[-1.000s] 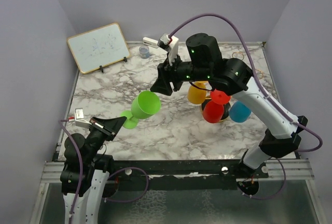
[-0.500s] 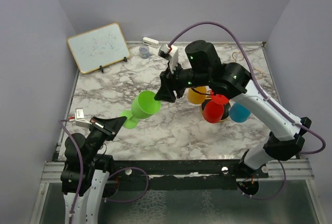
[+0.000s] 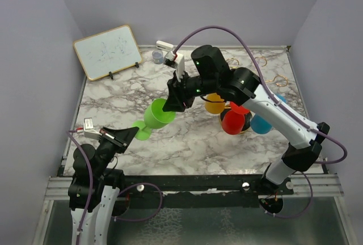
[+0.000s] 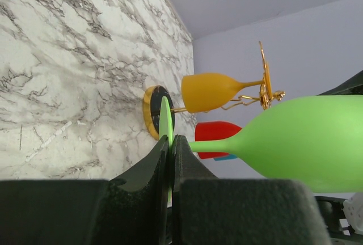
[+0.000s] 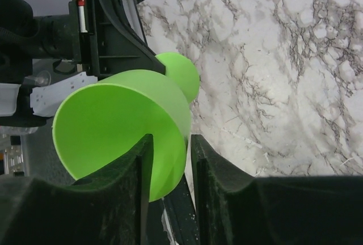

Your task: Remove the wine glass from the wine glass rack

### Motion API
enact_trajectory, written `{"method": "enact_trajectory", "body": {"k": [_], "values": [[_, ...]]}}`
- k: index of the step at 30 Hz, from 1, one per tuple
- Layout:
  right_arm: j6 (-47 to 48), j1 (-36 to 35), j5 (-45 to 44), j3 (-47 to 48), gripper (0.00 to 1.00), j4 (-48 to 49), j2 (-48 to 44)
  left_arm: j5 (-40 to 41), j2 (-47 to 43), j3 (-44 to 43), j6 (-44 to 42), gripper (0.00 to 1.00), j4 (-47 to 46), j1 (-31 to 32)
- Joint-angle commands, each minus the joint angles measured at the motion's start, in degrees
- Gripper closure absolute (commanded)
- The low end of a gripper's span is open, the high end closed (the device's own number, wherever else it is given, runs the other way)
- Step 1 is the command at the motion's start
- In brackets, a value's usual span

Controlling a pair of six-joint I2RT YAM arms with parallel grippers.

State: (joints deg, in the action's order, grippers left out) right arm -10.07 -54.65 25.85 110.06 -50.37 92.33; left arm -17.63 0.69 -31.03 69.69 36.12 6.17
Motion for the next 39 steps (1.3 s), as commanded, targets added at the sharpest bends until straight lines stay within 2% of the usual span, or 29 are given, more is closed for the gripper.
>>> {"method": "enact_trajectory", "body": {"k": [1, 3, 5, 7, 8, 11, 13, 15, 20, 23, 30, 34, 39], "values": [[-0.35, -0.06, 2.19, 0.00, 0.71, 2.42, 1.87, 0.74, -0.56, 0.04, 0.00, 1.00, -2.42, -0.06], [-0.33, -0.04, 1.62, 0.07, 0.81, 2.32, 2.41, 0.75, -0.46, 0.00, -0.17, 1.00, -2.58, -0.06], [-0.55, -0.06, 0.93, 0.29, 0.96, 2.14, 2.75, 0.97, -0.43, -0.03, -0.47, 1.00, -2.51, -0.07], [-0.82, -0.04, -0.82, 0.84, 0.99, 1.97, 2.97, 1.97, -0.34, -0.54, -1.06, 1.00, -1.44, -0.11], [-1.10, -0.07, -2.02, 1.00, 0.99, 2.03, 2.95, 3.20, -0.17, -1.18, -1.60, 0.93, 0.10, -0.11], [-1.58, -0.04, -5.80, 1.57, 0.99, 2.59, 2.40, 9.29, 0.44, -4.04, -3.42, 0.52, 6.57, -0.09], [-2.06, 0.03, -8.32, 2.16, 0.99, 2.81, 2.32, 13.29, 1.26, -6.44, -5.13, 0.39, 10.51, -0.11], [-2.49, -0.03, -9.90, 2.52, 0.99, 3.53, 2.09, 17.07, 1.95, -8.85, -6.38, 0.33, 13.94, -0.10], [-3.72, -0.04, -12.73, 3.61, 0.99, 5.53, 3.14, 28.32, 2.94, -15.09, -10.20, 0.30, 20.44, -0.11], [-4.06, -0.07, -13.52, 8.25, 0.99, 3.46, 8.35, 32.16, 2.73, -16.86, -15.07, 0.31, 19.01, -0.11], [-4.68, -0.48, -20.26, 26.07, 0.99, -3.20, 26.92, 31.40, 4.41, -15.90, -29.20, 0.33, 10.11, 0.27], [-5.16, -1.55, -24.38, 34.69, 0.99, -4.27, 35.95, 33.24, 4.03, -14.07, -31.44, 0.35, 8.76, 0.92], [-4.27, -4.59, -31.89, 35.76, 0.99, -1.70, 40.29, 34.76, 6.52, -13.46, -32.87, 0.36, 6.66, 0.93]]}}
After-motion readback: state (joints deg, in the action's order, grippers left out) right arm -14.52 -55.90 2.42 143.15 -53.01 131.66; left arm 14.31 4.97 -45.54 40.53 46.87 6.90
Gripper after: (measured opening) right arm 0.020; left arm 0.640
